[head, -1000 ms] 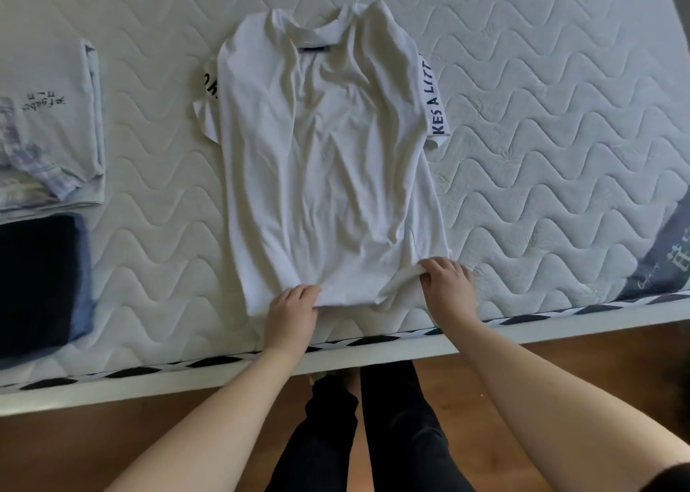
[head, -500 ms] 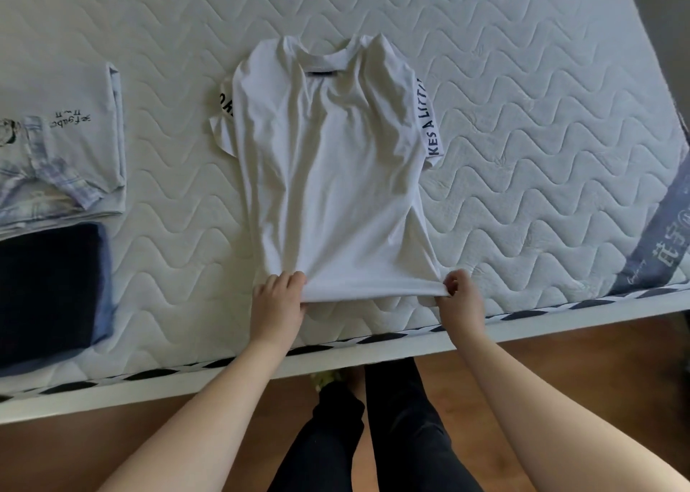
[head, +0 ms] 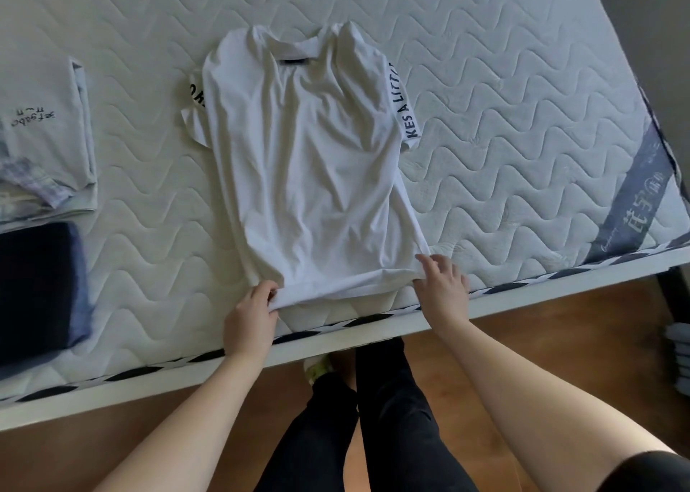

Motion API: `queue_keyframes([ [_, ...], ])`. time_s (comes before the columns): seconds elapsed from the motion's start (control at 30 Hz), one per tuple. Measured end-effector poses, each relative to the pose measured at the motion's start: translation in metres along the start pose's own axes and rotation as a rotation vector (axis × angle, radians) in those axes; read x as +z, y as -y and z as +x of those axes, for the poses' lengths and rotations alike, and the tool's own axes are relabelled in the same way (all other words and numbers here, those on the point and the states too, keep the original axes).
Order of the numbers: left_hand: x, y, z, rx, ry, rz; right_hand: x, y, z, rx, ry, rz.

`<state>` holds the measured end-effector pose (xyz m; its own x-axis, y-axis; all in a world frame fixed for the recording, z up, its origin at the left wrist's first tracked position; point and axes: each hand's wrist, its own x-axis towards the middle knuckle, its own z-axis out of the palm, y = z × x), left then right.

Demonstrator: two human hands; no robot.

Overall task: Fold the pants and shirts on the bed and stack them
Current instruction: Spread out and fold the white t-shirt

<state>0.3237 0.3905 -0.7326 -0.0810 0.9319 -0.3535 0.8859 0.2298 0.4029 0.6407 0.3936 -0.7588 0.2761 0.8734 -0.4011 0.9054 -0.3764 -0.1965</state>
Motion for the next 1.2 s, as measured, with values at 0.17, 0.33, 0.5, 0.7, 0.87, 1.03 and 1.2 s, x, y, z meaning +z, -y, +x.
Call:
queue_keyframes([
  [0.17,0.001,0.014,-0.004,0.069,0.061,-0.022,0.011,0.010,0.009,-0.126,0.132,-0.087],
  [0.33,0.018,0.036,-0.016,0.013,0.073,-0.003,0.029,0.006,0.016,-0.215,0.181,-0.251],
  [0.5,0.033,0.059,-0.030,-0.158,-0.076,0.048,0.039,-0.016,0.028,-0.138,0.037,-0.170],
  [0.7,0.045,0.059,-0.028,-0.530,-0.188,-0.278,0.037,-0.045,0.028,-0.205,0.150,-0.109],
  [0.87,0.056,0.038,-0.020,-0.538,-0.235,-0.450,0.039,-0.044,0.033,-0.166,0.173,0.022],
  [1.03,0.055,0.031,-0.020,-0.520,-0.249,-0.390,0.037,-0.050,0.036,-0.086,0.127,0.238],
  [1.2,0.045,0.050,-0.032,-0.505,-0.274,-0.281,0.026,-0.067,0.030,0.065,0.071,0.488],
])
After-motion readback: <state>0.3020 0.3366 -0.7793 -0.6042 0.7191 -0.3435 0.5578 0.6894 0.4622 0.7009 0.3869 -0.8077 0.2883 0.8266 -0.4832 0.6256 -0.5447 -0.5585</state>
